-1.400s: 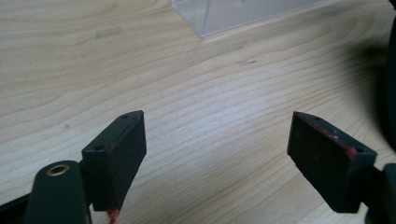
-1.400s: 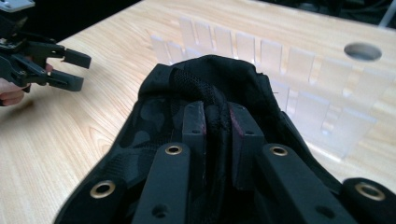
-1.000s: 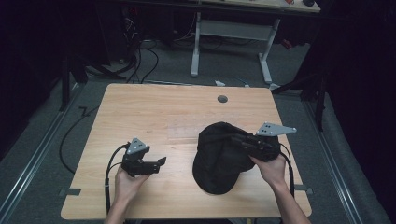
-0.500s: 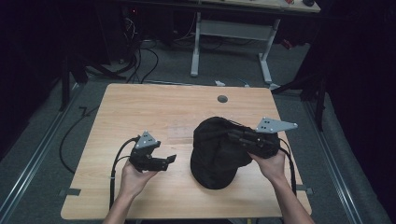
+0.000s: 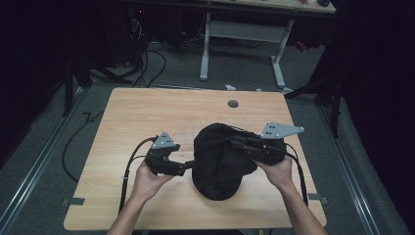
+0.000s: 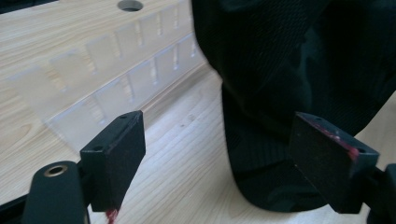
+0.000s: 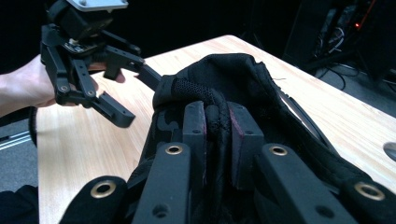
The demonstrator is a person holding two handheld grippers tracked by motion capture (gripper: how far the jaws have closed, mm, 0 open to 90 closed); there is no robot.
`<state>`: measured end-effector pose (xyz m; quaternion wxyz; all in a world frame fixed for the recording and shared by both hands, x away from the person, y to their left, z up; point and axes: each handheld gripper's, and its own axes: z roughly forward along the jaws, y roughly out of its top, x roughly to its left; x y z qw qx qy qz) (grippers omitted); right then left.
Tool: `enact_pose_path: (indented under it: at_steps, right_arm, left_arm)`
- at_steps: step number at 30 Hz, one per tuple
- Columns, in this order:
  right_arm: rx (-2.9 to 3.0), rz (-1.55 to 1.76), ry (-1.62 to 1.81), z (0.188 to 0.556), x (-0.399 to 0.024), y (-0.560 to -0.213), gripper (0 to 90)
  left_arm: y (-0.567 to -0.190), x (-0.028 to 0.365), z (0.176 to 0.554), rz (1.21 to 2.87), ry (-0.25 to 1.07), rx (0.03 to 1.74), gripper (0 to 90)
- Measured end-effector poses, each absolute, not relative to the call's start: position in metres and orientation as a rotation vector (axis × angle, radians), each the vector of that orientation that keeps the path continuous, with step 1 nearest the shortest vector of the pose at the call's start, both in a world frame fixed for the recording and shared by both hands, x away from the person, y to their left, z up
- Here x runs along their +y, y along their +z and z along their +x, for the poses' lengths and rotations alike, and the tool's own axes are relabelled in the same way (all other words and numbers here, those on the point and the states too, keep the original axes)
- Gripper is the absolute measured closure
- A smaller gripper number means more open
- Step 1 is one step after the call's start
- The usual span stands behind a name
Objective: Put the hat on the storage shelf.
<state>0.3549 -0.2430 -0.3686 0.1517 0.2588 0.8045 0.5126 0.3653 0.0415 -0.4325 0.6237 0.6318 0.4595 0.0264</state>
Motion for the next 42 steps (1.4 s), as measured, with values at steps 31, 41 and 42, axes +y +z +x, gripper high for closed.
enact_pose_path:
  at_steps: [31, 41, 42]
  right_arm:
    - [2.315, 0.575, 1.516, 0.365, -0.221, -0.360, 79.1]
    - [2.279, 0.582, 1.553, 0.369, -0.223, -0.359, 79.0]
    - [2.277, 0.581, 1.556, 0.369, -0.224, -0.359, 79.0]
  left_arm:
    - [-0.433, 0.026, 0.355, 1.635, -0.129, 0.976, 45.9]
    - [-0.428, 0.028, 0.350, 1.614, -0.160, 0.940, 49.9]
    - [-0.428, 0.028, 0.350, 1.611, -0.164, 0.938, 49.7]
